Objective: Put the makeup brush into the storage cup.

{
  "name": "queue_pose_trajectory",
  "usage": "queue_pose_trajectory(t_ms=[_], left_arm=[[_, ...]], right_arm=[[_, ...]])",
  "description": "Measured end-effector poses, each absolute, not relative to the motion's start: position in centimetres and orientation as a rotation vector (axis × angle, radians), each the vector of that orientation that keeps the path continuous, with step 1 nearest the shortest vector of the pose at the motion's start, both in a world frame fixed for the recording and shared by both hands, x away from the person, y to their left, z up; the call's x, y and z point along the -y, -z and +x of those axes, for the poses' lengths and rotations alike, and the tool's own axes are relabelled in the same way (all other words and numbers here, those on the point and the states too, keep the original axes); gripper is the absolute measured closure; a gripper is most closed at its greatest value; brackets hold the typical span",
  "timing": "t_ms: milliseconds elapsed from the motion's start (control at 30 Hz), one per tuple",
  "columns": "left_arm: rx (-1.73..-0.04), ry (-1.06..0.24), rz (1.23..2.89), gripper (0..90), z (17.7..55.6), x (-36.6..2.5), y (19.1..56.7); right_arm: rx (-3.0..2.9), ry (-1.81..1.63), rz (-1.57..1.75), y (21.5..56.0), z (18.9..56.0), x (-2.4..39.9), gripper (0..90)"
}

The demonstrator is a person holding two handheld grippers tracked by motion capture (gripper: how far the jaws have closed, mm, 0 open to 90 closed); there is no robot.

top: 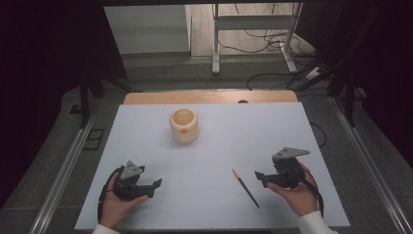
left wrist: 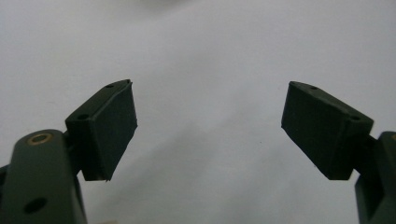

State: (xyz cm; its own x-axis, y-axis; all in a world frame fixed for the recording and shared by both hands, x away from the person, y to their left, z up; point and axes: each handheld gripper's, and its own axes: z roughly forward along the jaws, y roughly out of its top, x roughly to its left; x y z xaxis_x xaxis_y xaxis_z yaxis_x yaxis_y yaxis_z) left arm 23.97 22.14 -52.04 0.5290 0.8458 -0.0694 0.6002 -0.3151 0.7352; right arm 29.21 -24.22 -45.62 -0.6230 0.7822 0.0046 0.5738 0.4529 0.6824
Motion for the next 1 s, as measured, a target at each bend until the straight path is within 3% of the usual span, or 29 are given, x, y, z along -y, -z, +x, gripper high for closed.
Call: queue_pose_trajectory(t_ms=[1000], left_arm=[[-1.166,-0.439,2.029,18.8,23.7,-21.3,51.8]], right_arm=[[-2.521,-0.861,1.14,46.2,28.9,20.2,22.8]])
